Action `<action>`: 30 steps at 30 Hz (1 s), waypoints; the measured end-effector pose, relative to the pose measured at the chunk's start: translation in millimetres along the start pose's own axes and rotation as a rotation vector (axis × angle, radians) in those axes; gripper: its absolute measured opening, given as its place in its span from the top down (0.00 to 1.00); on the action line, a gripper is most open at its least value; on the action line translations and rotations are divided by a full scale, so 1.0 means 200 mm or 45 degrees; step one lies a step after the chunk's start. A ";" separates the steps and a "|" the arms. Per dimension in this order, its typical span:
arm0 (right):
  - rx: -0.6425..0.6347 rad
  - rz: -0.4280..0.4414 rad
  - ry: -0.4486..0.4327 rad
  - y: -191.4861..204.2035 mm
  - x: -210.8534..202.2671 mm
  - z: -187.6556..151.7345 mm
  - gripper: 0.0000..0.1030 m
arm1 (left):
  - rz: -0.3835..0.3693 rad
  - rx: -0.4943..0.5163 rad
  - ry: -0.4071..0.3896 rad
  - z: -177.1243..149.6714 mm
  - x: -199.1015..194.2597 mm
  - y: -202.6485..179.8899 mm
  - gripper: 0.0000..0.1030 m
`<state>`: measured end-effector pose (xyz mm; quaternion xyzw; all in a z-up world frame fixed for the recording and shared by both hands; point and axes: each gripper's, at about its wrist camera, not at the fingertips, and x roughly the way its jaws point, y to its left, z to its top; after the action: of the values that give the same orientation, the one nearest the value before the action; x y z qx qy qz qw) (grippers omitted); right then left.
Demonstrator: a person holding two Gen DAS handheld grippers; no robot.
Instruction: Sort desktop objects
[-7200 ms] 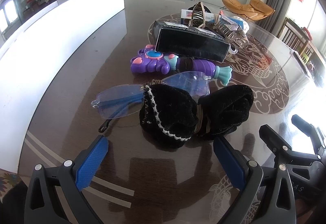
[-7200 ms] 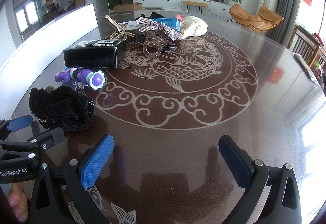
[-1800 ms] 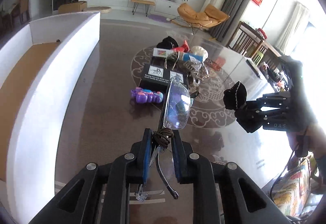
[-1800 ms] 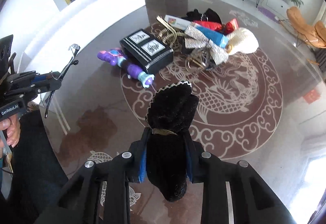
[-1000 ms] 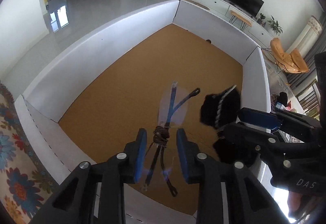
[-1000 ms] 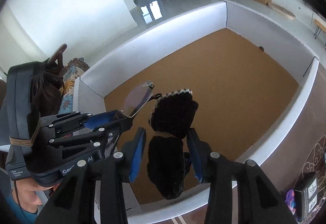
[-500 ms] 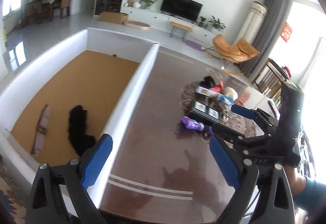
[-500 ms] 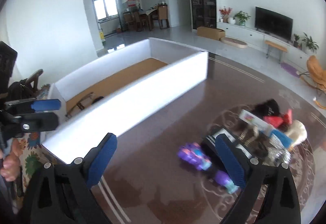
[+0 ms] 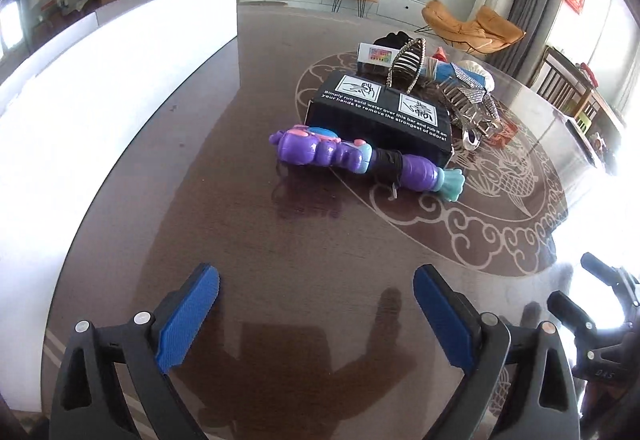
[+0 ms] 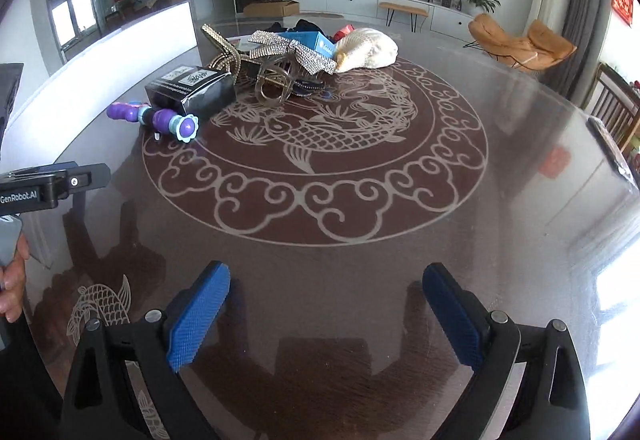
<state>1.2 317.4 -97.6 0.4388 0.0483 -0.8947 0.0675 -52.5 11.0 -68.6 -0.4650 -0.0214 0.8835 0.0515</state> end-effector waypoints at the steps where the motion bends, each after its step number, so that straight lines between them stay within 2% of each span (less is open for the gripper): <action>1: -0.011 -0.008 0.006 0.01 0.01 0.01 0.05 | 0.022 0.019 -0.005 0.01 0.01 -0.01 0.03; 3: 0.005 0.007 0.037 0.01 0.04 0.03 0.00 | 0.077 0.082 -0.017 0.01 0.04 -0.04 0.00; 4: 0.022 0.007 0.054 0.01 0.05 0.03 0.00 | 0.075 0.097 -0.029 0.01 0.05 -0.05 0.00; 30: 0.023 0.002 0.051 0.01 0.06 0.03 0.00 | 0.094 0.070 -0.029 0.04 0.06 -0.01 0.00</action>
<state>-10.3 312.7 -103.1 0.4573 0.0410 -0.8861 0.0633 -66.4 14.5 -73.1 -0.4538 0.0194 0.8903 0.0313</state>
